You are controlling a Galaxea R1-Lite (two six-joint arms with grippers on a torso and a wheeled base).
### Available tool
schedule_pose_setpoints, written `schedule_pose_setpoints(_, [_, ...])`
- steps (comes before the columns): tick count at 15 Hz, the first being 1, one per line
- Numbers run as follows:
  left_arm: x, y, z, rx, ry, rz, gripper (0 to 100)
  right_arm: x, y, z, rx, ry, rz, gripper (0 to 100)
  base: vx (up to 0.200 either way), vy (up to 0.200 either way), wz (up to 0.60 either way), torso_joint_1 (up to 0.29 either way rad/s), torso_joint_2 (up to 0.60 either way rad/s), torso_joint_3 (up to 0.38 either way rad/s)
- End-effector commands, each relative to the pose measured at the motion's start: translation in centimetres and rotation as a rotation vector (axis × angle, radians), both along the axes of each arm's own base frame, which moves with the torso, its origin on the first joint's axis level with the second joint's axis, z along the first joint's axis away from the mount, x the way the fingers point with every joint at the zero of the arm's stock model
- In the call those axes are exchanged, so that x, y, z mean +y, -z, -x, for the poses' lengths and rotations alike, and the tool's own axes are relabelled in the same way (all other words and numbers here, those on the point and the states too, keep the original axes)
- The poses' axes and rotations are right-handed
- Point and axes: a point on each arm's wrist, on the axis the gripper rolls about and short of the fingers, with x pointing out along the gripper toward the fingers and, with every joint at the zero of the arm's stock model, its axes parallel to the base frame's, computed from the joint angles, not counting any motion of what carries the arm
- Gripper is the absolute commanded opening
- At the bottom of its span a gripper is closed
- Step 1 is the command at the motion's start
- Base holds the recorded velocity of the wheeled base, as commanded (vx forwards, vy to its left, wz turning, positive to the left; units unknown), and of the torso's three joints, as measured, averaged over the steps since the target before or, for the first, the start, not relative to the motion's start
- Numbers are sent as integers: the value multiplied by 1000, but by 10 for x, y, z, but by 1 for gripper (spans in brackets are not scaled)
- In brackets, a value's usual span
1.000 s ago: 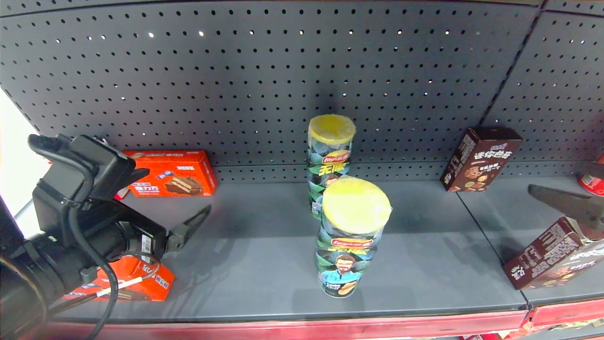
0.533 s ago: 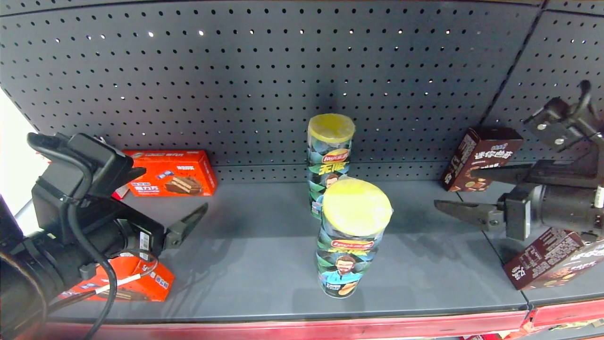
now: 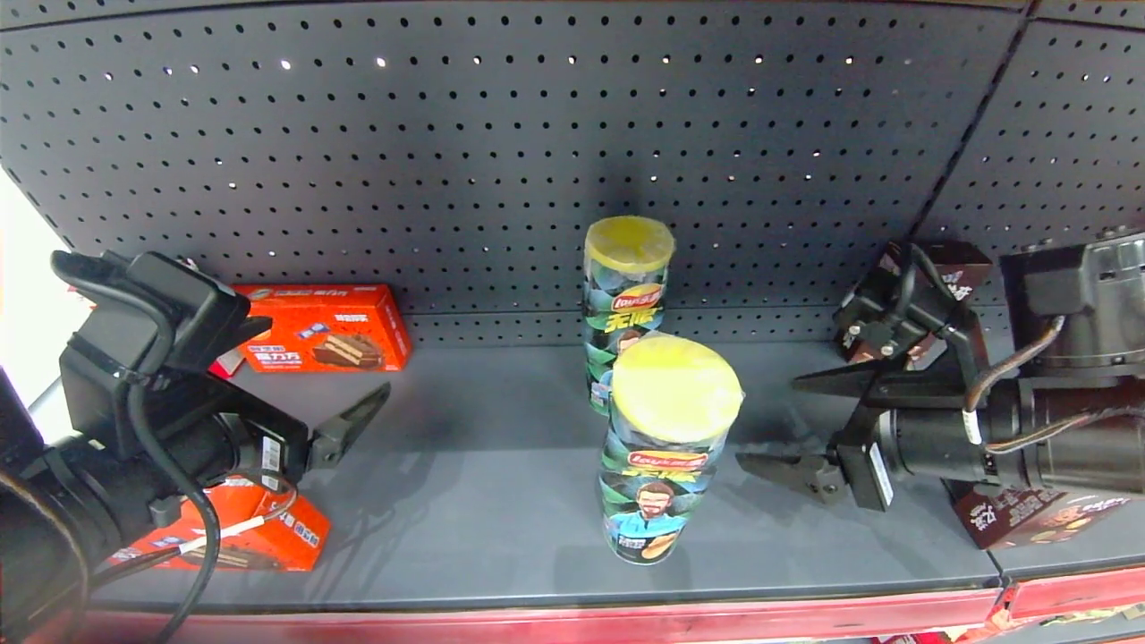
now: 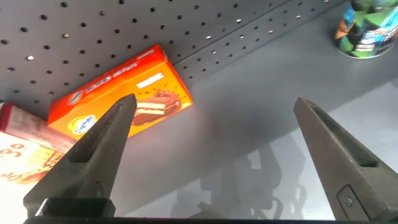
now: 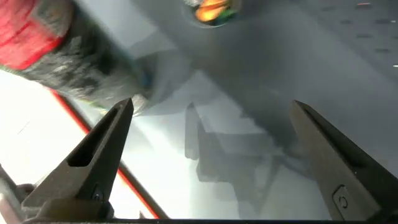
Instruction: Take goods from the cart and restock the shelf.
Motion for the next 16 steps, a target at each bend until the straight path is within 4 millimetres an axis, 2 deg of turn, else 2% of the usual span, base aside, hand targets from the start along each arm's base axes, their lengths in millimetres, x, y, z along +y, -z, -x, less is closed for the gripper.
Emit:
schedule_pose_setpoints(1, [0,1,-1,3,-1,-2,100,8,7,-1,23,-24,15,100,0,0,0,0,0,0])
schedule_pose_setpoints(16, [0,1,-1,6,0,-3,100,28,20,-8,60,-69,42,100,0,0,0,0,0,0])
